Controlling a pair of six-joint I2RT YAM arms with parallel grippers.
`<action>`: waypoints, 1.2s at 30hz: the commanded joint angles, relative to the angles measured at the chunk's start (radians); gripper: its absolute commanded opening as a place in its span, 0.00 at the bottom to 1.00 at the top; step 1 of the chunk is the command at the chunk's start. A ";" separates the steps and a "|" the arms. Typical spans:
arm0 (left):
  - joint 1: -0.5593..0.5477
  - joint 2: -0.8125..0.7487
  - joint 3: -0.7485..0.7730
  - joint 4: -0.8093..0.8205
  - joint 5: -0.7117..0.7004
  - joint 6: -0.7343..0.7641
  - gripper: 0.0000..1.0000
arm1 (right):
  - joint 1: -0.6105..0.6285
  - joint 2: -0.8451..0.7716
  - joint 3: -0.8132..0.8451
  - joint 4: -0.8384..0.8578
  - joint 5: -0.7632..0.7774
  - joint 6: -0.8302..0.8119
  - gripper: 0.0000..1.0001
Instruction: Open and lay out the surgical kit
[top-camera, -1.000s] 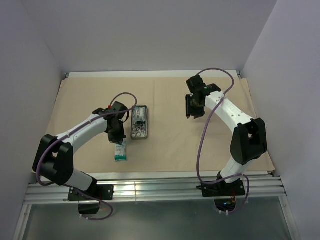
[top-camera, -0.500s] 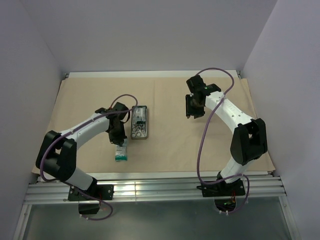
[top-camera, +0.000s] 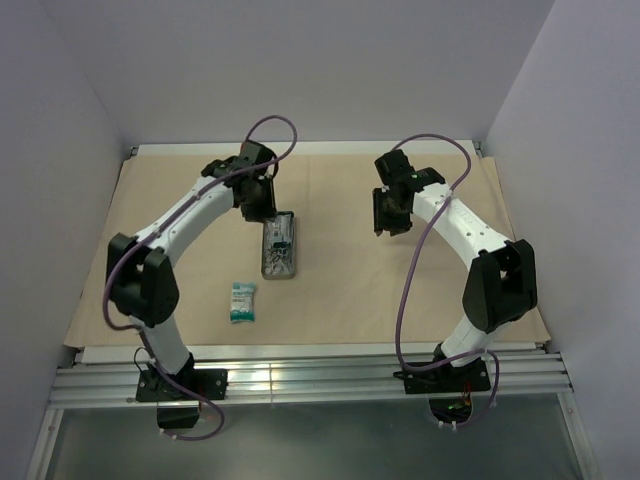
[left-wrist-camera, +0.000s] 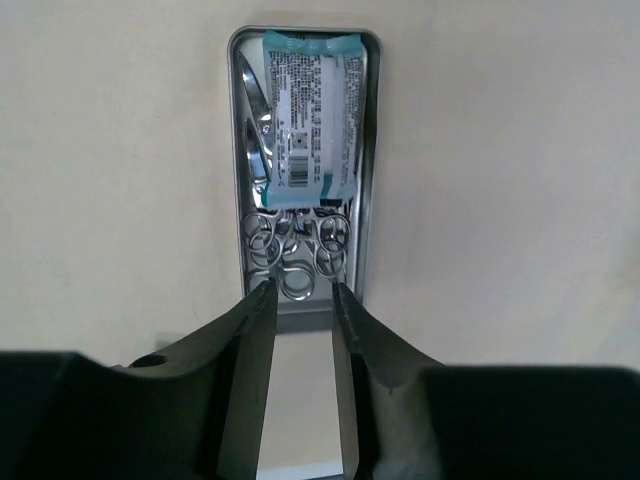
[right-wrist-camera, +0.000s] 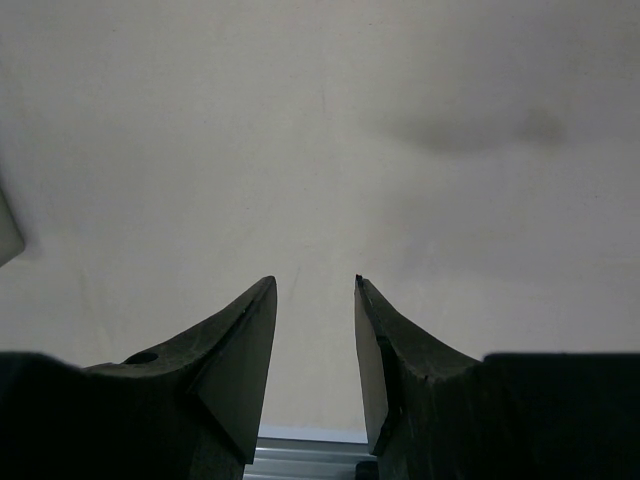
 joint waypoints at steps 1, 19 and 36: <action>0.003 0.140 0.089 -0.012 0.010 0.084 0.36 | -0.006 -0.058 0.027 -0.014 0.030 -0.017 0.45; -0.013 0.393 0.300 -0.047 -0.048 0.118 0.43 | -0.019 -0.072 0.026 -0.042 0.096 -0.041 0.45; -0.043 0.492 0.347 -0.073 -0.026 0.123 0.41 | -0.019 -0.074 0.009 -0.033 0.101 -0.035 0.45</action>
